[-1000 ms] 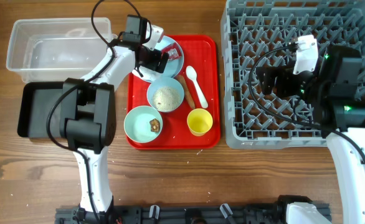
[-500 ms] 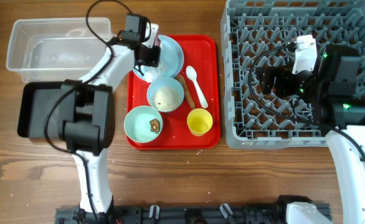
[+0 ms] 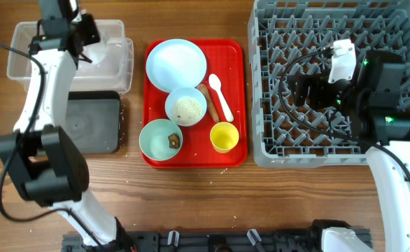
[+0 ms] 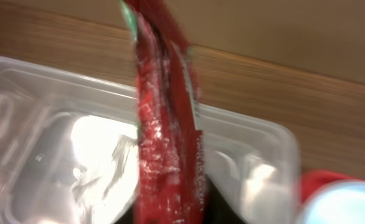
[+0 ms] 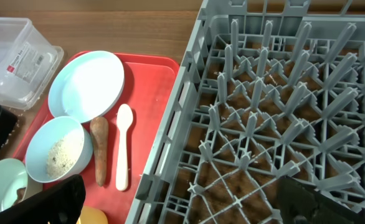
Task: Sort waste into correct bins and load items into the dishwasher rack
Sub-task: 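Carry the packet and tissues left and drop them into the clear bin, then grasp the light blue rice bowl rim with the left gripper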
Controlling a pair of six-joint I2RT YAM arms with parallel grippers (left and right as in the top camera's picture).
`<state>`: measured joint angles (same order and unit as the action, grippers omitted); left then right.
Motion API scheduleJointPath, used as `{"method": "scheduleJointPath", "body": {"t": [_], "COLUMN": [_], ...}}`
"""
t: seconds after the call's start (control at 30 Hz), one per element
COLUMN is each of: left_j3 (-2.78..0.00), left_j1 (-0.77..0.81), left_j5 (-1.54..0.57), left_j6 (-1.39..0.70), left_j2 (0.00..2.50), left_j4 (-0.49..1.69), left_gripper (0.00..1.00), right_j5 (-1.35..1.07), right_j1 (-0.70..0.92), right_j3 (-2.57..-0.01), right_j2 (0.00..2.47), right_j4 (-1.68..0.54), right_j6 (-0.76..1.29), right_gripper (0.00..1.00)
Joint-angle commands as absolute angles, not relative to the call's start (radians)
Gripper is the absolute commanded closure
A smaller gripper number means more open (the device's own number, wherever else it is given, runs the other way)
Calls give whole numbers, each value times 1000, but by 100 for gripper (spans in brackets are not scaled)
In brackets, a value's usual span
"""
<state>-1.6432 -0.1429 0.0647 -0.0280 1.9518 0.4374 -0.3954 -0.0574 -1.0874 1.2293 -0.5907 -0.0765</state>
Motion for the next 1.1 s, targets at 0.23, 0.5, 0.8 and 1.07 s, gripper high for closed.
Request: {"method": "scheduleJointPath", "body": {"t": [0.23, 0.5, 0.8, 1.07], "left_j3": [-1643, -1636, -1574, -1575], "left_j1": [-143, 191, 517, 520], "left_j5": [45, -167, -114, -111], "left_j6": [-61, -60, 79, 62], "left_j2": [1940, 1827, 1954, 2111], "left_j4": [508, 1000, 968, 902], "left_gripper": [0, 13, 22, 60], "right_j5": [-388, -389, -389, -388], "right_j1": [-56, -56, -55, -56], "right_j3": [-1111, -1111, -1111, -1111], "right_j2": [1238, 1238, 1238, 1238], "right_j4": [-584, -589, -612, -626], "right_j6": [-68, -68, -68, -68], "right_gripper": [0, 0, 0, 0]}}
